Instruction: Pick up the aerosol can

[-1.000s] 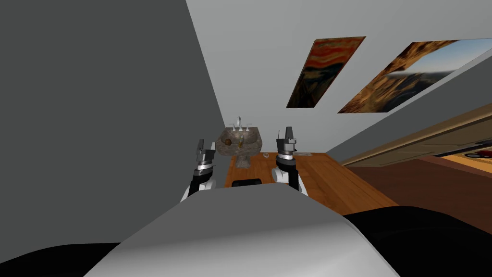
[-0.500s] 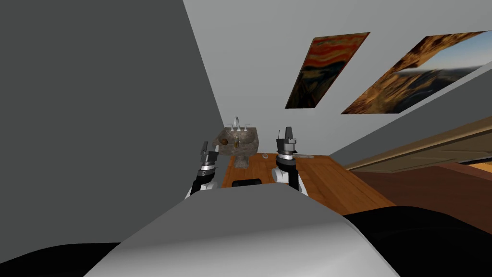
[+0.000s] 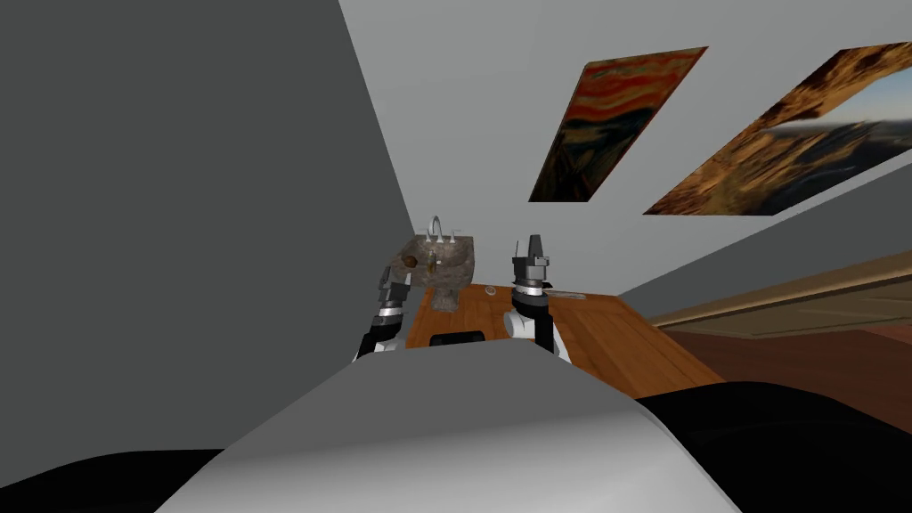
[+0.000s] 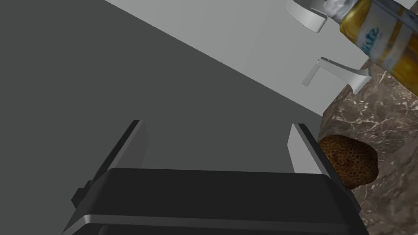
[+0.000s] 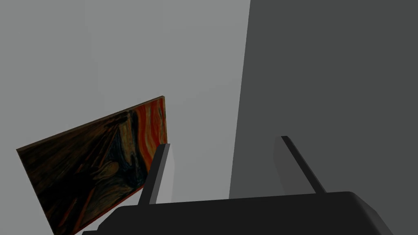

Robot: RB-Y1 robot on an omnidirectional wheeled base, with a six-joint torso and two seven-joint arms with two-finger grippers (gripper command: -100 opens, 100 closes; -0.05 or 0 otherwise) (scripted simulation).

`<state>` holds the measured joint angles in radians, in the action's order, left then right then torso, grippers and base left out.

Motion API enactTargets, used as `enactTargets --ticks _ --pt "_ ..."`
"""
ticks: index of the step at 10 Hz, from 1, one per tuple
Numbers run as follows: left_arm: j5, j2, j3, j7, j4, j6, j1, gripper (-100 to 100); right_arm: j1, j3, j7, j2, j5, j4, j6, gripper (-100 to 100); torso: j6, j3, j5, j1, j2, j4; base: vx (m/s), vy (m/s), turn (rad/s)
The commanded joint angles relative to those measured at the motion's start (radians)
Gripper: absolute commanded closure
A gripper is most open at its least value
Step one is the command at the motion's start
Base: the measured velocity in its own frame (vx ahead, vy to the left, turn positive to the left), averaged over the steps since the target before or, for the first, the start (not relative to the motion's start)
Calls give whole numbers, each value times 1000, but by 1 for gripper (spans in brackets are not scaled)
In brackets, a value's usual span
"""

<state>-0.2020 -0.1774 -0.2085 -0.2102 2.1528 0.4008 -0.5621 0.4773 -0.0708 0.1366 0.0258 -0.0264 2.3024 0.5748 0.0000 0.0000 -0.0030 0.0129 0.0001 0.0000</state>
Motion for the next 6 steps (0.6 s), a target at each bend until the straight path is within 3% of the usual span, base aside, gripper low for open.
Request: enactTargets --ticks 1,6 --pt "-43 -5 -7 -23 -5 -24 -7 -100 0 0 0 0 0 0 0 0 0 0 0 0 0 0 -23 -181 183" --pt "-170 -7 -8 -107 -16 -98 -35 -100 0 0 0 0 0 0 0 0 0 -3 0 -3 -5 -1 38 -160 94"
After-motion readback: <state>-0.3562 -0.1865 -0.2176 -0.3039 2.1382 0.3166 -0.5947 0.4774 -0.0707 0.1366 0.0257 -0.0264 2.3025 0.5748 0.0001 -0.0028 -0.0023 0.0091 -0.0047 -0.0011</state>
